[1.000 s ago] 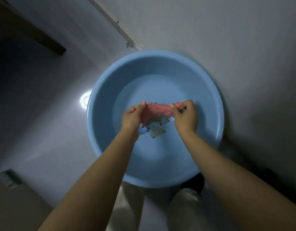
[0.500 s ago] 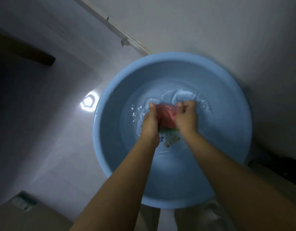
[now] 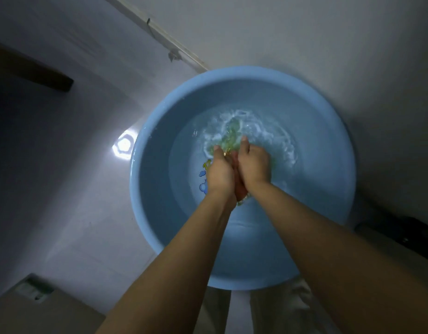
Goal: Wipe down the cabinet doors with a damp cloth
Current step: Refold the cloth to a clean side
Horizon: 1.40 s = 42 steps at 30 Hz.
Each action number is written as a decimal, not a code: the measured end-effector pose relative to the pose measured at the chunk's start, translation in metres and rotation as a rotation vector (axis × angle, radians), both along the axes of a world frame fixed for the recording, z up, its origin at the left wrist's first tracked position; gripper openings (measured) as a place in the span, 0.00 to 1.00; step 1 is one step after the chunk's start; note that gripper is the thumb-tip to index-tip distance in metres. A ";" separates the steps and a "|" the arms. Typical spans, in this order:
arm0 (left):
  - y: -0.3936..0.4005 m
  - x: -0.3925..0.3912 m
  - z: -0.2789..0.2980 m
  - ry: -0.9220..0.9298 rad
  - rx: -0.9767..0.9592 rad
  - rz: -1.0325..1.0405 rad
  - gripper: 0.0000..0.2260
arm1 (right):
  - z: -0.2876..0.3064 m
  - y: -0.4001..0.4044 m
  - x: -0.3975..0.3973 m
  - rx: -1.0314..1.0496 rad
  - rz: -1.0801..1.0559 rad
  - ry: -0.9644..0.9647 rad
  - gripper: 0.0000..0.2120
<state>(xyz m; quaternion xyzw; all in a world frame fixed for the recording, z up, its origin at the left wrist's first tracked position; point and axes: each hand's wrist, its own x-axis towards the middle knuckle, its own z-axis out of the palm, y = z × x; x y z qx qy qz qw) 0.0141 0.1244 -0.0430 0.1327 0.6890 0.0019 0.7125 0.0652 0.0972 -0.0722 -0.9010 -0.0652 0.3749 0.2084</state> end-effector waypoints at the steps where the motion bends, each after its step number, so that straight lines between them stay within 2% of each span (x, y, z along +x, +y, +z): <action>1: 0.002 0.001 0.000 0.042 0.038 0.030 0.21 | -0.004 -0.002 0.003 -0.034 -0.049 -0.016 0.28; 4: 0.010 -0.005 -0.015 0.235 0.232 -0.055 0.21 | -0.007 -0.009 0.012 -0.074 -0.284 -0.165 0.23; 6: 0.014 -0.012 -0.023 0.261 0.276 -0.115 0.25 | -0.007 -0.017 0.012 -0.045 -0.371 -0.225 0.18; 8: 0.012 -0.020 -0.033 0.242 0.249 -0.165 0.33 | -0.010 -0.023 0.002 -0.053 -0.323 -0.180 0.13; 10: 0.008 -0.024 -0.046 0.215 0.218 -0.217 0.36 | -0.009 -0.022 -0.010 -0.037 -0.238 -0.026 0.12; 12: 0.014 -0.020 -0.030 0.179 0.168 -0.229 0.33 | 0.006 -0.015 -0.023 0.043 -0.206 0.087 0.11; 15: 0.025 -0.019 -0.013 0.042 0.060 -0.242 0.24 | 0.042 -0.005 -0.044 0.238 -0.209 0.074 0.13; 18: 0.022 -0.020 -0.012 -0.017 0.073 -0.293 0.27 | 0.053 0.004 -0.051 0.304 -0.325 0.097 0.18; 22: 0.010 -0.011 -0.007 0.068 0.124 -0.289 0.25 | 0.032 0.008 -0.028 0.215 -0.323 -0.053 0.24; 27: -0.005 -0.008 0.000 0.113 0.105 -0.173 0.32 | 0.008 -0.001 -0.007 0.016 -0.088 -0.020 0.29; 30: -0.003 -0.003 -0.003 0.214 0.189 -0.099 0.34 | -0.005 -0.015 0.011 -0.027 -0.286 -0.218 0.25; 32: 0.001 -0.008 -0.005 0.270 0.258 -0.167 0.27 | -0.011 -0.027 0.016 0.052 -0.414 -0.375 0.23; 33: 0.003 -0.011 -0.007 0.281 0.270 -0.193 0.23 | -0.011 -0.032 0.014 0.043 -0.402 -0.386 0.20; 35: 0.002 -0.017 -0.014 0.270 0.241 -0.215 0.23 | -0.013 -0.038 0.001 -0.017 -0.291 -0.229 0.15; 37: -0.004 -0.018 -0.022 0.242 0.190 -0.233 0.31 | -0.009 -0.038 -0.015 -0.019 -0.251 -0.026 0.15; 39: -0.011 -0.022 -0.045 0.210 0.155 -0.229 0.37 | 0.007 -0.029 -0.031 0.064 -0.277 0.065 0.17; 42: 0.002 -0.018 -0.016 0.075 0.122 -0.197 0.28 | 0.034 -0.017 -0.052 0.257 -0.342 0.076 0.16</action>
